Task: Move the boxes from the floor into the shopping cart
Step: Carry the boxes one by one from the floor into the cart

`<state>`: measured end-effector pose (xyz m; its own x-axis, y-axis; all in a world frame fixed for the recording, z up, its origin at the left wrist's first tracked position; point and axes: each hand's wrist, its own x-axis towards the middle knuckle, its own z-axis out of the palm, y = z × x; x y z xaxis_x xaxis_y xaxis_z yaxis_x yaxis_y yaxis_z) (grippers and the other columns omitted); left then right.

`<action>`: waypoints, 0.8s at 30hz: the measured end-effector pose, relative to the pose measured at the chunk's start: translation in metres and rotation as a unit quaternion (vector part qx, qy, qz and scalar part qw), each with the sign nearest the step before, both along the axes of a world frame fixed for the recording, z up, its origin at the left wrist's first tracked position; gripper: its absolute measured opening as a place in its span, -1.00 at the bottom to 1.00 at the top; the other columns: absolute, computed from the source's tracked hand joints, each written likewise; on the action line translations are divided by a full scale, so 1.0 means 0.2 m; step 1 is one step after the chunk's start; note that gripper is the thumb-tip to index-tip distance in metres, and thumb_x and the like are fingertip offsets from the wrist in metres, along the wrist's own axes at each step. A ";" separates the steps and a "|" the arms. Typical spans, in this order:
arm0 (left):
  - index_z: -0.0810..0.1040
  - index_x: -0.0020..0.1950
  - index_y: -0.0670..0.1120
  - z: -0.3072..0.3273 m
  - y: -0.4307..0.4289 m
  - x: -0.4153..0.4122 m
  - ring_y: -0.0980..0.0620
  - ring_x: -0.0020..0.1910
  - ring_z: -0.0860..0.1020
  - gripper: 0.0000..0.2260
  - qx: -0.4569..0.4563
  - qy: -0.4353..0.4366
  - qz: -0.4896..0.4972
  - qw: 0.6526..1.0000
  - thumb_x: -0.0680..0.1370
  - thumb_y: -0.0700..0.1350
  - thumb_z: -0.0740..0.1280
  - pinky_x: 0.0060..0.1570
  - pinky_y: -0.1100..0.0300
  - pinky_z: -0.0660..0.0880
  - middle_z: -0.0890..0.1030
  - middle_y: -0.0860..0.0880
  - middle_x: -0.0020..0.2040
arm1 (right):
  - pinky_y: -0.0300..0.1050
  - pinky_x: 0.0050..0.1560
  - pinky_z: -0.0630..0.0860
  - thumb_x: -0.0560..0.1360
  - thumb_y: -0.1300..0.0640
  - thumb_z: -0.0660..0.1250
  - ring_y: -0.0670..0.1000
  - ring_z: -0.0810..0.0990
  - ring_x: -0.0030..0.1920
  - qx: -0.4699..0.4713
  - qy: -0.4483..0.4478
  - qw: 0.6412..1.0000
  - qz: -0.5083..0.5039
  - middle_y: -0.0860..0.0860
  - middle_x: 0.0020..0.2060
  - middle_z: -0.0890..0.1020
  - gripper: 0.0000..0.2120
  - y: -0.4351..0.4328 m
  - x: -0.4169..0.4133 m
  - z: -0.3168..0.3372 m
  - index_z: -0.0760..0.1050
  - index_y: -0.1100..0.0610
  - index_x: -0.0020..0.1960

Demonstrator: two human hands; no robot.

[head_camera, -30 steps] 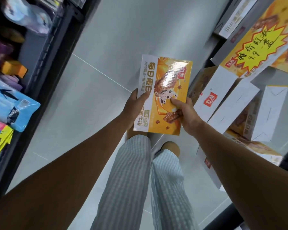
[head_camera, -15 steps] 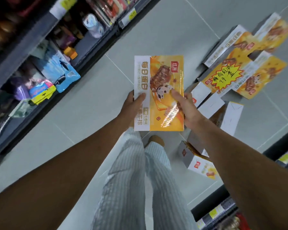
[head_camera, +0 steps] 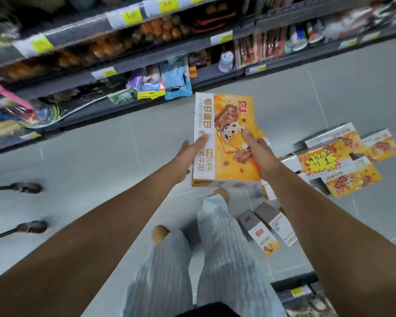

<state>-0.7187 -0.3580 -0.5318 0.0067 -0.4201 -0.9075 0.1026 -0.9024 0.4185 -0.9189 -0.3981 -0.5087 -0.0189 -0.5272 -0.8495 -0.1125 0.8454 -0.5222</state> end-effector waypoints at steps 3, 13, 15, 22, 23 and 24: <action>0.23 0.50 0.04 0.14 0.18 0.24 -0.03 0.13 0.61 0.09 -0.032 -0.018 0.039 0.999 0.09 0.51 0.38 0.19 -0.07 0.49 0.58 -0.02 0.26 | 0.18 0.22 0.51 0.01 -0.57 0.40 0.12 0.62 0.14 -0.014 0.002 0.998 0.066 0.03 0.22 0.58 -0.10 0.05 0.23 0.05 0.41 -0.07 0.18; 0.48 0.29 -0.04 0.57 0.84 1.05 -0.02 0.04 0.65 -0.46 -0.133 -0.042 0.150 0.979 0.47 0.30 0.27 0.13 0.00 0.55 0.67 -0.03 0.08 | 0.18 0.02 0.63 0.25 -0.49 0.33 0.14 0.70 -0.02 -0.045 0.006 0.968 0.248 0.11 0.08 0.67 -0.15 0.46 1.19 0.51 0.45 0.08 0.32; 0.48 0.29 -0.06 0.65 0.98 1.19 -0.01 0.02 0.66 -0.38 -0.142 -0.050 0.185 0.971 0.41 0.35 0.29 0.12 0.00 0.56 0.68 -0.03 0.07 | 0.14 0.03 0.63 0.40 -0.42 0.28 0.15 0.70 -0.02 -0.044 0.000 0.961 0.273 0.12 0.02 0.69 -0.37 0.58 1.37 0.62 0.50 0.06 0.21; 0.51 0.26 -0.08 0.86 1.52 1.72 -0.08 0.05 0.66 -0.29 -0.172 -0.062 0.308 0.934 0.28 0.36 0.33 0.17 -0.09 0.53 0.68 -0.07 0.08 | 0.16 0.04 0.62 0.45 -0.32 0.31 0.13 0.71 -0.03 -0.067 -0.055 0.923 0.374 0.13 -0.02 0.72 -0.47 0.96 2.04 0.85 0.57 0.06 0.19; 0.53 0.24 -0.08 0.89 1.58 1.78 -0.09 0.05 0.66 -0.32 -0.177 -0.062 0.325 0.927 0.29 0.35 0.33 0.17 -0.10 0.53 0.68 -0.08 0.08 | 0.19 0.06 0.61 0.41 -0.34 0.34 0.15 0.71 -0.01 -0.073 -0.052 0.915 0.393 0.13 0.00 0.72 -0.42 0.99 2.13 0.87 0.56 0.06 0.22; 0.54 0.23 -0.08 0.91 1.62 1.83 -0.10 0.05 0.66 -0.35 -0.181 -0.063 0.341 0.920 0.31 0.33 0.34 0.17 -0.10 0.53 0.68 -0.09 0.07 | 0.22 0.08 0.60 0.34 -0.38 0.38 0.16 0.70 0.00 -0.084 -0.050 0.908 0.407 0.12 0.02 0.71 -0.33 1.01 2.21 0.89 0.55 0.06 0.26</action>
